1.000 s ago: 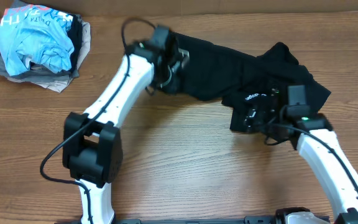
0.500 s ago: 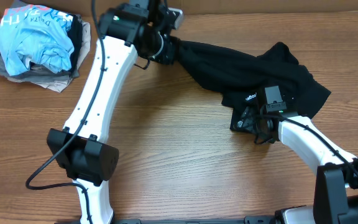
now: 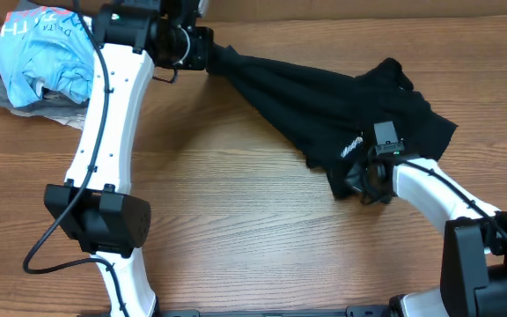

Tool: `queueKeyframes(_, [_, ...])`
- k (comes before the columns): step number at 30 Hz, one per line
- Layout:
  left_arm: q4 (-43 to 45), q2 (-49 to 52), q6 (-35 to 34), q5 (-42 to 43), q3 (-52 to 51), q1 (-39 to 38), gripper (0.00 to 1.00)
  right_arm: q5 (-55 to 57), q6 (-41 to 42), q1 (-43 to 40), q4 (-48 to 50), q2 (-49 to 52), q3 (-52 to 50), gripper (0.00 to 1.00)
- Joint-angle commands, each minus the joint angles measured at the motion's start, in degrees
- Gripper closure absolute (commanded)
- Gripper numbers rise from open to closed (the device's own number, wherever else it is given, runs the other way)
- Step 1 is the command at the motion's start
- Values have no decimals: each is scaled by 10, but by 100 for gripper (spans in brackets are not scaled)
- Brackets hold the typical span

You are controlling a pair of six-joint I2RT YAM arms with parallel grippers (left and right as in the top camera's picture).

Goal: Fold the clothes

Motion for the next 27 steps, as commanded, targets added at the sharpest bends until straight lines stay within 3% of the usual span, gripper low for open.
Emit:
queueKeyframes(1, [1, -2, -12, 12, 28, 25, 96, 6, -25, -41, -103, -37, 75, 93])
queueKeyframes(8, [-34, -3, 9, 13, 32, 28, 96, -24, -132, -101, -397, -55, 301, 96])
queueKeyframes(10, [-46, -3, 15, 10, 32, 27, 96, -27, -150, -106, -411, -55, 330, 93])
queueKeyframes(12, [-60, -3, 24, 8, 32, 27, 96, -31, -163, -106, -397, -55, 340, 88])
queueKeyframes(16, [-71, -3, 25, -27, 31, 23, 96, -33, -170, -106, -352, -45, 336, 87])
queueKeyframes(25, [-10, 16, 30, -114, 6, -3, 96, -30, -171, -107, -136, 27, 322, 88])
queueKeyframes(26, [-1, 24, 29, -120, 2, -6, 96, -31, -171, -107, -114, 37, 322, 80])
queueKeyframes(27, [6, 31, 29, -120, -1, -8, 96, -33, -171, -107, -95, 47, 322, 65])
